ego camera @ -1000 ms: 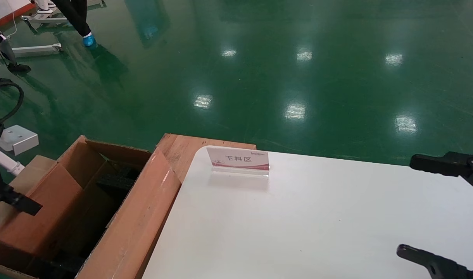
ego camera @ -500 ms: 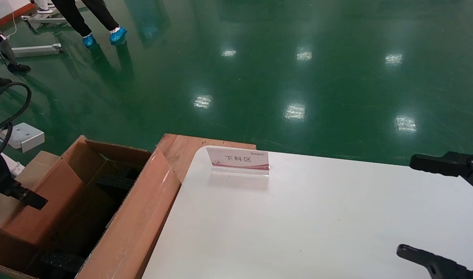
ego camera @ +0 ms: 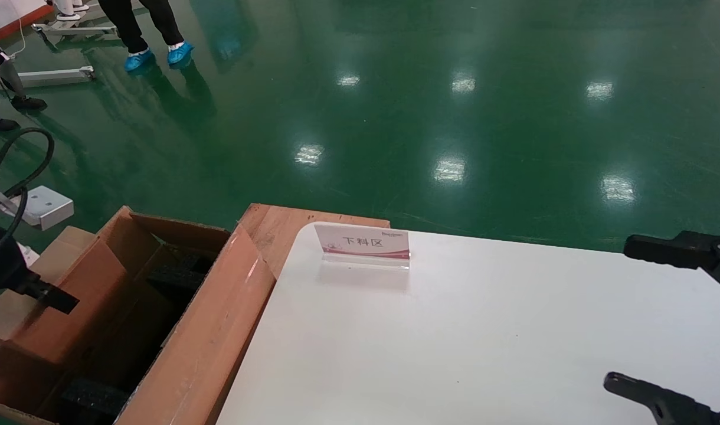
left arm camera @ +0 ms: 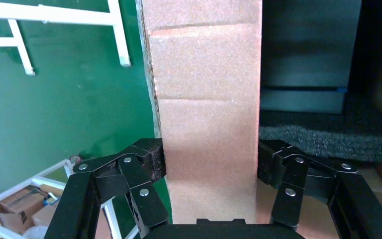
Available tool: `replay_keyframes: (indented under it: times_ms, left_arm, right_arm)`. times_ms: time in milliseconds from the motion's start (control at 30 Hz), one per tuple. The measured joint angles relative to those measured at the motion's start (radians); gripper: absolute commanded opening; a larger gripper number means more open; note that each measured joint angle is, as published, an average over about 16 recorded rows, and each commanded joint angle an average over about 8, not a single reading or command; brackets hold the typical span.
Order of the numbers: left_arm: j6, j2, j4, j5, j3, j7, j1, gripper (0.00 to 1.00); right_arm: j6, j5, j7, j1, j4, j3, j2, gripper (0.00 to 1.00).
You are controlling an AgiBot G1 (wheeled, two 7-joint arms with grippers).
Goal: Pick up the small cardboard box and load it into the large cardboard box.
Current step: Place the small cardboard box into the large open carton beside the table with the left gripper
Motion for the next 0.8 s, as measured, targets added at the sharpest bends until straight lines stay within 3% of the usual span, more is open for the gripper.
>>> replay_keyframes:
  times_ms: [800]
  left_arm:
    - [-0.136,-0.007,0.066,0.013,0.029,-0.004,0.136,0.00]
  right_arm:
    - [0.001,0.001,-0.001,0.000,0.000,-0.001,0.001,1.00]
